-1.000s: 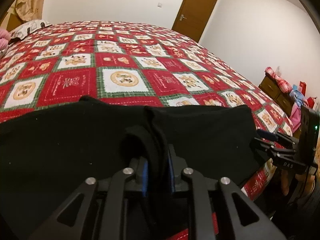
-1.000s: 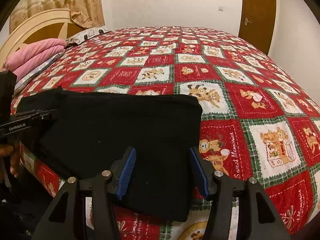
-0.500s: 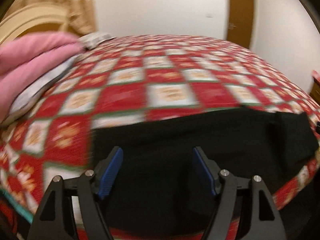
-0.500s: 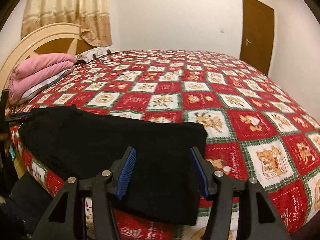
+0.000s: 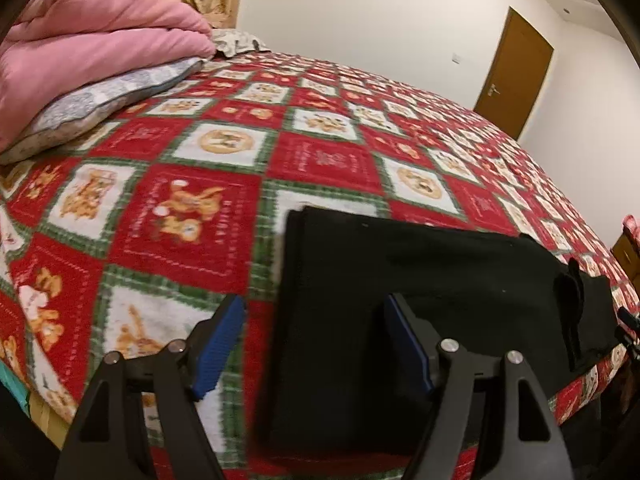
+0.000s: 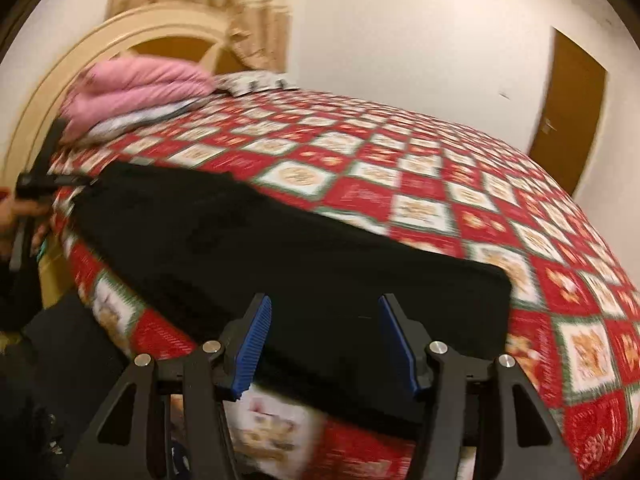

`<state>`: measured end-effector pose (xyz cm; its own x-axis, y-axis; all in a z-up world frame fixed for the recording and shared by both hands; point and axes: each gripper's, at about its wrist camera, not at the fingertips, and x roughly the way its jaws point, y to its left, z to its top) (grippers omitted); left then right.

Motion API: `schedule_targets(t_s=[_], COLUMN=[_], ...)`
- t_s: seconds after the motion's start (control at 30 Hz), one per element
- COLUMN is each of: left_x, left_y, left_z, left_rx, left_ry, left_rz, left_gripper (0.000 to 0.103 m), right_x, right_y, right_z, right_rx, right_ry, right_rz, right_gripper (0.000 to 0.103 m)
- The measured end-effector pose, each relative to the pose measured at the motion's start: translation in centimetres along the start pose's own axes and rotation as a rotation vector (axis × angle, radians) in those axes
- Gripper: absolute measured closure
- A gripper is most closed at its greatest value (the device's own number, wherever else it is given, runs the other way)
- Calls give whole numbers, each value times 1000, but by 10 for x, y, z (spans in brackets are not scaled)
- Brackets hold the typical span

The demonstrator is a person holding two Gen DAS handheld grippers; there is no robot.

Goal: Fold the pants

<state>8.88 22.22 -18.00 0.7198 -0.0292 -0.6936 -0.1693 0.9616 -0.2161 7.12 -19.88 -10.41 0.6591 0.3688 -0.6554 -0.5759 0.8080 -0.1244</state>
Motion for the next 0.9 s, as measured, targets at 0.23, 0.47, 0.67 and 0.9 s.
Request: schedule_targets(t_s=[0.23,0.47,0.67,0.9], left_x=[7,0,-11,-40], left_y=[-5,-8,-17,-17], left_z=[0,1,4,18], left_rx=[56,59,51,-38], left_ry=[11,19,21,-20], left_rz=[23,-35,-76,-207], left_gripper=[23,62,80,81], right_x=[15,15,15,14], right_y=[59,53,40,30], right_z=[-11,-11,-8,-4], right_rx=[-172,-130,-68,-35], right_ry=[38,37,32,28], right_rz=[47,43,25,-10], right_gripper=[46,46,46,46])
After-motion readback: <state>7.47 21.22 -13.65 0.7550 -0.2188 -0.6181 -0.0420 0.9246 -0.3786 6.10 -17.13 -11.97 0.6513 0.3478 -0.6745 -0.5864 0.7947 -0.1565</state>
